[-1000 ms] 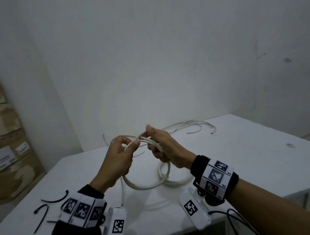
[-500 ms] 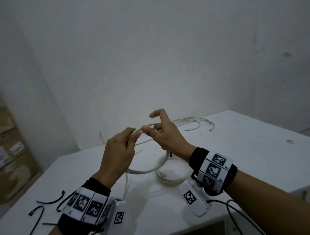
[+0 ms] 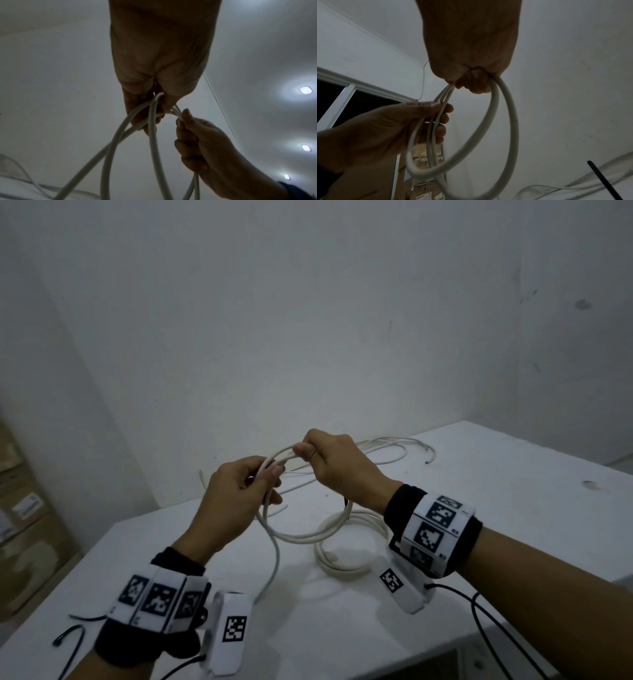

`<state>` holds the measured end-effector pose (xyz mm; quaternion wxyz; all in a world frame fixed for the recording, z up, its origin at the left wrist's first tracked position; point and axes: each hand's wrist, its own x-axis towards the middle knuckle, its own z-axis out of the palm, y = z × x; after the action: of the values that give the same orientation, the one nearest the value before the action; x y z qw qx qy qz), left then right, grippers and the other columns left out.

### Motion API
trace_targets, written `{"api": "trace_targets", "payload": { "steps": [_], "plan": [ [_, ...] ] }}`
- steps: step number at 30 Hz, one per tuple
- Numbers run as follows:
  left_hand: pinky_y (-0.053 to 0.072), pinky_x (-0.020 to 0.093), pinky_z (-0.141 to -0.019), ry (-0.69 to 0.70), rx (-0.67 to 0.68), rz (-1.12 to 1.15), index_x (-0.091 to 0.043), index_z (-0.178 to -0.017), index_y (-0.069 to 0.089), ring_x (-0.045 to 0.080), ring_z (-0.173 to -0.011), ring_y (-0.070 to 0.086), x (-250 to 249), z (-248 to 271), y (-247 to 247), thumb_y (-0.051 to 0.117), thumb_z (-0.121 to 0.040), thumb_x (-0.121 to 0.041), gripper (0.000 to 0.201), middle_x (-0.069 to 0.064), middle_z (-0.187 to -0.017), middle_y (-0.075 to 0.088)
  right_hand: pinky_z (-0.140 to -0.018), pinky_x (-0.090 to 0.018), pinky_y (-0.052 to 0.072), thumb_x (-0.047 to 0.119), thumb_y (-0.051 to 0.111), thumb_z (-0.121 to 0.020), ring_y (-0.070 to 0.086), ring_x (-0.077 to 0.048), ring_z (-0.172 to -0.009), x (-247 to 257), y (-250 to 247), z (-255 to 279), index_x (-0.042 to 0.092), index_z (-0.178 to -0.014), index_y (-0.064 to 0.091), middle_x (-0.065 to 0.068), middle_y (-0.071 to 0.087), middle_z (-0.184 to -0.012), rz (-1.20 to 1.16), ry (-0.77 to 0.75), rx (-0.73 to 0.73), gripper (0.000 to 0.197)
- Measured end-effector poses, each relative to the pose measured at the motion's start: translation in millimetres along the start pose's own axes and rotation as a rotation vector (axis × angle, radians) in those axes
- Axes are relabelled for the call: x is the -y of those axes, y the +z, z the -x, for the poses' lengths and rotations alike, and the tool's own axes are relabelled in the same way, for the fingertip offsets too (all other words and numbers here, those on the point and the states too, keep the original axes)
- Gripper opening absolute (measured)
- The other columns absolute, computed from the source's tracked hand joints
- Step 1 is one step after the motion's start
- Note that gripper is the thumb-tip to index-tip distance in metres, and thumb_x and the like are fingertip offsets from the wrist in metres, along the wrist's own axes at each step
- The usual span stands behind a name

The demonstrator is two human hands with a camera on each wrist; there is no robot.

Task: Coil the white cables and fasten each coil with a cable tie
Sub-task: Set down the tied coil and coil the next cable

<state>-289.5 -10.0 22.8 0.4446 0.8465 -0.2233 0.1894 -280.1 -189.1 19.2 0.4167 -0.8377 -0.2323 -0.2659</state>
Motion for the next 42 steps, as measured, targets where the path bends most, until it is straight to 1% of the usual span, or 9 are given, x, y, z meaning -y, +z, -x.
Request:
{"api": "trace_targets", "payload": {
  "steps": [3,8,11,16,20,22,31,37,42],
  "plan": [
    [0.058,0.029,-0.073,-0.101,0.075,0.177,-0.012,-0.098,0.070,0.026,-0.078,0.073,2,-1,-4,0.053,-0.094,-0.002,0.020,0.012,-0.085,0.073,-0.053,-0.029,0.034,0.029,0.045,-0.099,0.044,-0.021,-0.059,-1,-3,-2,0.000,-0.089,0.056,-0.015,0.059,-0.070,-0.049,0.008,-0.045,0.032],
    [0.060,0.035,-0.070,-0.165,0.103,0.188,-0.007,-0.092,0.067,0.029,-0.069,0.071,10,0,-1,0.052,-0.084,0.016,0.028,0.020,-0.082,0.069,-0.062,-0.035,0.045,0.029,0.046,-0.098,0.057,-0.034,-0.072,-3,3,-4,-0.002,-0.090,0.058,-0.019,0.067,-0.086,-0.114,0.033,-0.087,0.034],
    [0.058,0.030,-0.058,-0.136,0.143,0.135,-0.017,-0.101,0.067,0.028,-0.062,0.070,13,2,5,0.071,-0.080,0.000,0.027,0.009,-0.082,0.072,-0.052,-0.020,0.035,0.028,0.046,-0.098,0.048,-0.021,-0.063,-7,6,-2,0.002,-0.084,0.057,-0.014,0.062,-0.078,-0.142,0.052,-0.121,0.031],
    [0.055,0.029,-0.055,-0.150,-0.025,0.477,-0.013,-0.101,0.056,0.021,-0.065,0.066,25,4,14,0.068,-0.081,-0.003,0.025,0.009,-0.079,0.070,-0.051,-0.027,0.033,0.029,0.045,-0.099,0.040,-0.017,-0.054,-16,6,3,0.003,-0.084,0.053,-0.013,0.056,-0.064,-0.100,0.057,-0.118,0.031],
    [0.049,0.024,-0.054,-0.119,-0.028,0.677,-0.019,-0.089,0.053,0.010,-0.060,0.053,39,6,17,0.089,-0.049,-0.048,0.062,-0.004,-0.066,0.060,-0.045,-0.020,0.025,0.029,0.045,-0.099,0.032,-0.010,-0.047,-22,9,6,0.009,-0.079,0.048,0.004,0.039,-0.052,-0.061,0.052,-0.100,0.028],
    [0.047,0.021,-0.054,-0.097,0.013,0.756,-0.019,-0.083,0.050,0.007,-0.057,0.051,44,7,18,0.092,-0.042,-0.049,0.065,-0.006,-0.064,0.059,-0.045,-0.021,0.025,0.029,0.045,-0.099,0.031,-0.010,-0.046,-23,10,8,0.011,-0.079,0.047,0.005,0.038,-0.051,-0.050,0.039,-0.100,0.028],
    [0.048,0.021,-0.057,-0.098,0.096,0.925,-0.022,-0.082,0.052,0.009,-0.058,0.052,60,16,14,0.093,-0.049,-0.036,0.055,-0.002,-0.066,0.059,-0.047,-0.026,0.027,0.029,0.043,-0.100,0.037,-0.011,-0.048,-18,22,7,0.004,-0.086,0.052,0.006,0.042,-0.054,0.001,0.043,-0.099,0.030],
    [0.046,0.022,-0.055,-0.008,-0.005,0.540,-0.005,-0.078,0.059,0.011,-0.059,0.052,58,16,9,0.070,-0.076,-0.006,0.011,0.000,-0.066,0.057,-0.049,-0.028,0.032,0.030,0.042,-0.100,0.040,-0.015,-0.053,-21,24,0,0.008,-0.078,0.047,-0.009,0.056,-0.071,-0.089,0.161,-0.085,0.031],
    [0.048,0.034,-0.076,-0.217,0.095,0.503,-0.003,-0.091,0.071,0.021,-0.095,0.063,58,22,14,0.046,-0.095,-0.006,0.026,0.000,-0.095,0.074,-0.048,-0.022,0.032,0.033,0.042,-0.099,0.040,-0.011,-0.054,-32,23,-2,0.014,-0.073,0.047,-0.002,0.054,-0.071,-0.121,0.234,-0.133,0.032]
  ]
}}
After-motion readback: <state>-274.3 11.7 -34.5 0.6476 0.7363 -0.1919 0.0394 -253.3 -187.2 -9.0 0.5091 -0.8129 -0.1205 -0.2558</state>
